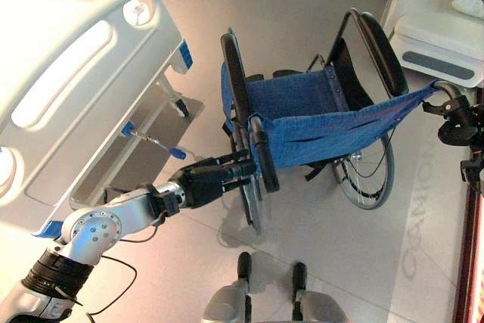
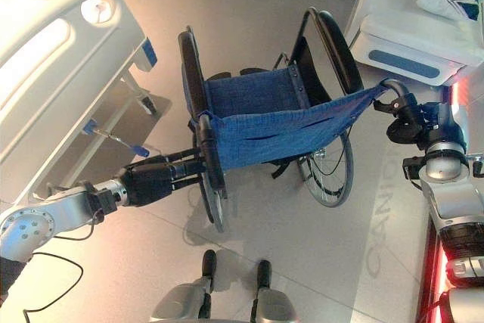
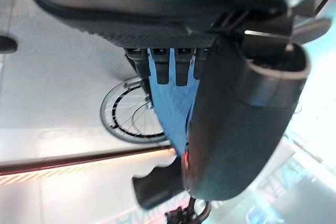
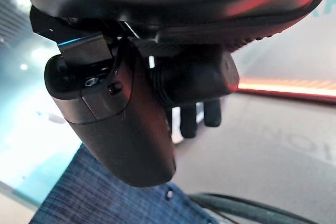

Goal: Push the wheelchair next to the bed

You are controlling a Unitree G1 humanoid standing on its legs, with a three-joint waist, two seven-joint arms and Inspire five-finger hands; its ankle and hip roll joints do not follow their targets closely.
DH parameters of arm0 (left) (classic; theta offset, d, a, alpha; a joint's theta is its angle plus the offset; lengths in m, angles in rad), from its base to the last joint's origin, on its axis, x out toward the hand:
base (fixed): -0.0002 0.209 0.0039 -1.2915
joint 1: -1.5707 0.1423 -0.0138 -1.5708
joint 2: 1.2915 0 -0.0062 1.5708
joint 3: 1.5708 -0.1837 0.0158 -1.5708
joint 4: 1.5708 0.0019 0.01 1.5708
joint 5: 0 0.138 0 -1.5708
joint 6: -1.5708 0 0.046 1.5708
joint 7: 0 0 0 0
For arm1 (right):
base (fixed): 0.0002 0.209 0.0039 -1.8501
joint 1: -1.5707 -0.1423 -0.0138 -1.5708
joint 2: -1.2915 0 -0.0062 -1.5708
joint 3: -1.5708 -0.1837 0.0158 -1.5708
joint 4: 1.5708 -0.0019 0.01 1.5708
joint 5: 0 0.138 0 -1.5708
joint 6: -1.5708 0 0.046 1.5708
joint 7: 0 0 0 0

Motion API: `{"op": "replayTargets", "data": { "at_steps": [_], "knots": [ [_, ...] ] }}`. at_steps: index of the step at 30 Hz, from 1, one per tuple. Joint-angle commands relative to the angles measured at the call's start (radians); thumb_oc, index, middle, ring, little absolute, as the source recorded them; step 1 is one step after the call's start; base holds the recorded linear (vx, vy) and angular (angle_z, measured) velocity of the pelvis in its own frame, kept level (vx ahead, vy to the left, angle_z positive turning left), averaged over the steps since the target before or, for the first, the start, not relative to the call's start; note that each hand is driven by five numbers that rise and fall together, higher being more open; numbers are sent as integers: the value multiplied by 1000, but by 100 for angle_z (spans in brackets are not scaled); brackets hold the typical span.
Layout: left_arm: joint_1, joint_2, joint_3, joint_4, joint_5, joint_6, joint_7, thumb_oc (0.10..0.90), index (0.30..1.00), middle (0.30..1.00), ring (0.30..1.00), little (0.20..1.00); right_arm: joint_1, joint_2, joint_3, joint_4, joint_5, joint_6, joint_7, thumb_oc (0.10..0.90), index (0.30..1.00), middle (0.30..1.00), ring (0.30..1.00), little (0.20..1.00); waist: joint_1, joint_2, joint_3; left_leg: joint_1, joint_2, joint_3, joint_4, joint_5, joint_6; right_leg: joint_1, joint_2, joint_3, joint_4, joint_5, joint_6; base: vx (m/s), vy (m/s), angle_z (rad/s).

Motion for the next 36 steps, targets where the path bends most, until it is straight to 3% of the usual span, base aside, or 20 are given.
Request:
{"op": "replayTargets", "data": {
  "at_steps": [1, 13, 24, 30, 36],
  "knots": [
    [-115, -47, 9, -77, -109, -56, -24, 800, 900, 900, 900, 900, -90, -74, 75, -2, 15, -50, -41, 400, 300, 300, 300, 300, -5, 10, -37, 30, 21, -5, 3, -47, -33, -11, -13, 13, 2, 57, -8, -4, 4, -4],
    [-122, -62, 3, -134, -88, -106, -69, 800, 900, 900, 900, 900, -86, -80, 64, 6, 21, -61, -35, 400, 300, 300, 300, 300, -13, 16, -37, 32, 16, 0, 3, -51, -32, -14, -12, 24, 2, 59, -11, -2, 1, -1],
    [-159, -140, -43, -112, -247, -129, 8, 800, 900, 900, 900, 900, -131, -63, 111, 7, 15, -52, -37, 400, 300, 300, 300, 300, -28, 12, -32, 35, 16, 5, 3, -52, -30, -16, -10, 37, 2, 62, -14, 0, 0, 0],
    [-193, -226, -71, -104, -310, -238, 15, 800, 900, 900, 900, 900, -142, -30, 127, -9, 0, -43, -42, 400, 300, 300, 300, 300, -43, 2, -28, 35, 15, 10, 3, -56, -26, -21, -7, 48, 3, 63, -17, 0, 0, 0],
    [-206, -305, -39, -125, -381, -336, 26, 800, 900, 900, 900, 900, -127, 10, 112, -21, -26, -45, -49, 400, 300, 300, 300, 300, -53, -5, -24, 37, 15, 13, 3, -61, -23, -24, -3, 62, 7, 61, -23, 0, 0, -1]
  ]
}}
